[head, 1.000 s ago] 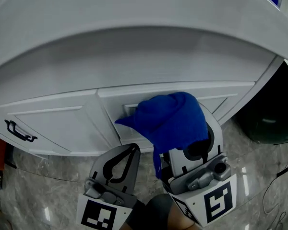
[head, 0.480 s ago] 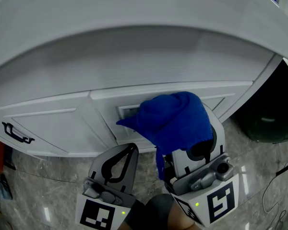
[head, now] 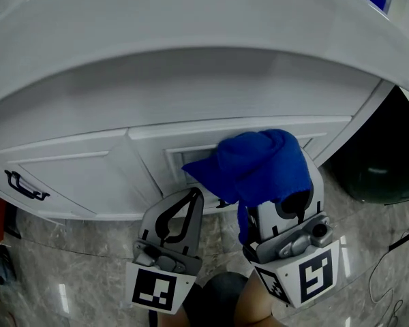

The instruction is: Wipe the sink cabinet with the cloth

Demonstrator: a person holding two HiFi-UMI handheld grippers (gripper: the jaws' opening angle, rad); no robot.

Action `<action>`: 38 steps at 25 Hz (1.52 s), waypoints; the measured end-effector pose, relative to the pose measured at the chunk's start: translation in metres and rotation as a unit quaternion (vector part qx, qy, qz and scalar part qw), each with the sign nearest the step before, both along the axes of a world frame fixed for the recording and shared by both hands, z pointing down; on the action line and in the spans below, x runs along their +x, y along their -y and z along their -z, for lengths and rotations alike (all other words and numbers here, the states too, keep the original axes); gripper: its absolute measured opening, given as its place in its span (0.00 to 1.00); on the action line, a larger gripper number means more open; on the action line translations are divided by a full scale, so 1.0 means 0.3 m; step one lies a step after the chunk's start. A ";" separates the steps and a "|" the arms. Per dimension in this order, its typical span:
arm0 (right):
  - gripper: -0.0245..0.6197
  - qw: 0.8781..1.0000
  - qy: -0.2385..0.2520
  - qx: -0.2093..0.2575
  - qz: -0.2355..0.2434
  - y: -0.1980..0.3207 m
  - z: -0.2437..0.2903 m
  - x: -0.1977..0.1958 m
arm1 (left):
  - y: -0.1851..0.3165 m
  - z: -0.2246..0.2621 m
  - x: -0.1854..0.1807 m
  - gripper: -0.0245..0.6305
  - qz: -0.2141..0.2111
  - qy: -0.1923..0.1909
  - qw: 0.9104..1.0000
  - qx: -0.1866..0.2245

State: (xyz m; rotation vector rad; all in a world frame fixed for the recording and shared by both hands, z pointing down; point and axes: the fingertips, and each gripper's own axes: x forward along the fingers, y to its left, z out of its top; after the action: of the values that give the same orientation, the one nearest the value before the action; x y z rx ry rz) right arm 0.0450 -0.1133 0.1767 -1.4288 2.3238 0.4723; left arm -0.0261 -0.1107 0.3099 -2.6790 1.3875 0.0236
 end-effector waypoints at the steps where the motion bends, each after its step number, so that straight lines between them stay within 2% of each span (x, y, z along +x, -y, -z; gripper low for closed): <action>1: 0.22 1.000 -0.004 -0.001 -0.006 0.000 -0.007 0.013 | 0.004 -0.001 0.007 0.04 -0.002 0.005 1.000 0.007; 7: 0.22 1.000 -0.003 -0.002 -0.019 0.006 -0.012 0.054 | 0.024 -0.024 0.068 0.04 -0.020 0.011 0.999 0.030; 12: 0.22 1.000 -0.004 -0.004 -0.024 0.007 -0.016 0.056 | 0.037 -0.067 0.107 0.04 -0.029 0.045 0.997 0.046; 17: 0.22 1.000 -0.009 -0.005 -0.025 0.008 -0.016 0.054 | 0.028 -0.065 0.121 0.04 -0.039 0.055 0.996 0.053; 29: 0.22 0.999 0.004 -0.004 -0.053 0.010 -0.016 0.123 | 0.029 -0.056 0.098 0.04 -0.026 0.032 0.998 0.045; 38: 0.22 0.997 0.006 -0.001 -0.083 0.015 -0.018 0.185 | 0.027 -0.051 0.100 0.04 -0.025 0.032 0.998 0.044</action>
State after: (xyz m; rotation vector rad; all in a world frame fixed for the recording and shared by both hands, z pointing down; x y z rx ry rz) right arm 0.1005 -0.1178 0.1821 -1.6287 2.2065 0.5062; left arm 0.0040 -0.1189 0.3252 -2.6182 1.2704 0.0020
